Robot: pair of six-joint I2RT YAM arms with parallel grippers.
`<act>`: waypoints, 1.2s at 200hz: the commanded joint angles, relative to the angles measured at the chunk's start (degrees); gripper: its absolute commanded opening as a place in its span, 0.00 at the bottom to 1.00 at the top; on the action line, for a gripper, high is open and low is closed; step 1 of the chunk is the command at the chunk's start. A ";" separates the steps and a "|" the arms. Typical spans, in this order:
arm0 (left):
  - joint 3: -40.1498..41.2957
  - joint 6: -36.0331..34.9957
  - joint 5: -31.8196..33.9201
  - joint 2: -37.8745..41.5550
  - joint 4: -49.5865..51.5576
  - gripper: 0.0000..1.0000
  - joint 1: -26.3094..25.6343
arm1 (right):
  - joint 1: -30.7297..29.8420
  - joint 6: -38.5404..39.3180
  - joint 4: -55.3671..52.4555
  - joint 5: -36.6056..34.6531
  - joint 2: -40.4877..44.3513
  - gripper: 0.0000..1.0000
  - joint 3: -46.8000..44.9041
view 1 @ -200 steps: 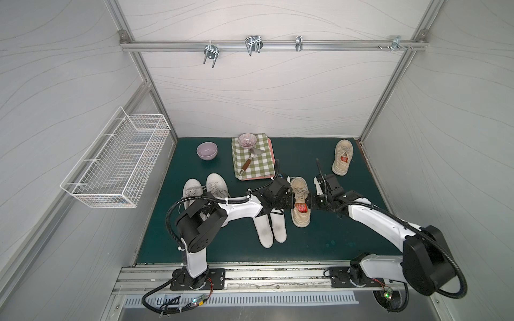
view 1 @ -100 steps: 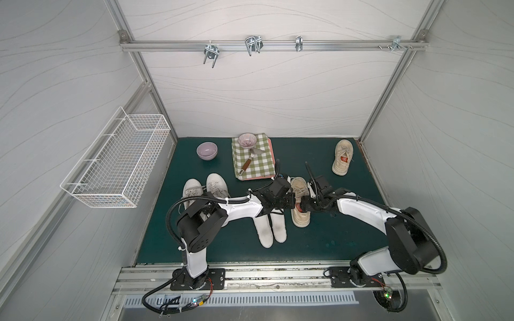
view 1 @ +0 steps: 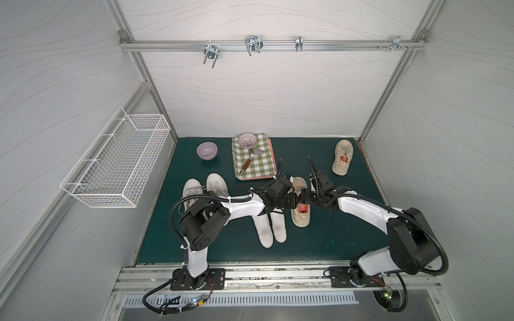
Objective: Remove the insole from the shoe
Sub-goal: Adjust the shoe at the center of the board.
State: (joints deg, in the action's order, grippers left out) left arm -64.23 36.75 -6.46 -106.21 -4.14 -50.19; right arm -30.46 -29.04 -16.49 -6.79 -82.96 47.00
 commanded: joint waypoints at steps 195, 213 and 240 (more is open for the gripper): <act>-9.56 -0.42 4.00 -6.26 0.90 0.44 1.15 | -4.27 -2.66 -6.85 8.50 13.40 0.47 -3.25; -9.08 -0.15 3.68 -5.85 0.03 0.42 1.37 | -4.72 -2.69 -5.86 9.42 12.07 0.46 -3.49; -7.98 -0.01 3.32 -5.40 -1.08 0.38 1.44 | -4.82 -2.35 -4.90 10.79 11.37 0.44 -3.17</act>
State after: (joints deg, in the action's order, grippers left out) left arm -72.60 36.25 -2.79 -111.83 0.12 -49.10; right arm -34.87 -30.72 -22.31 1.65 -71.09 43.92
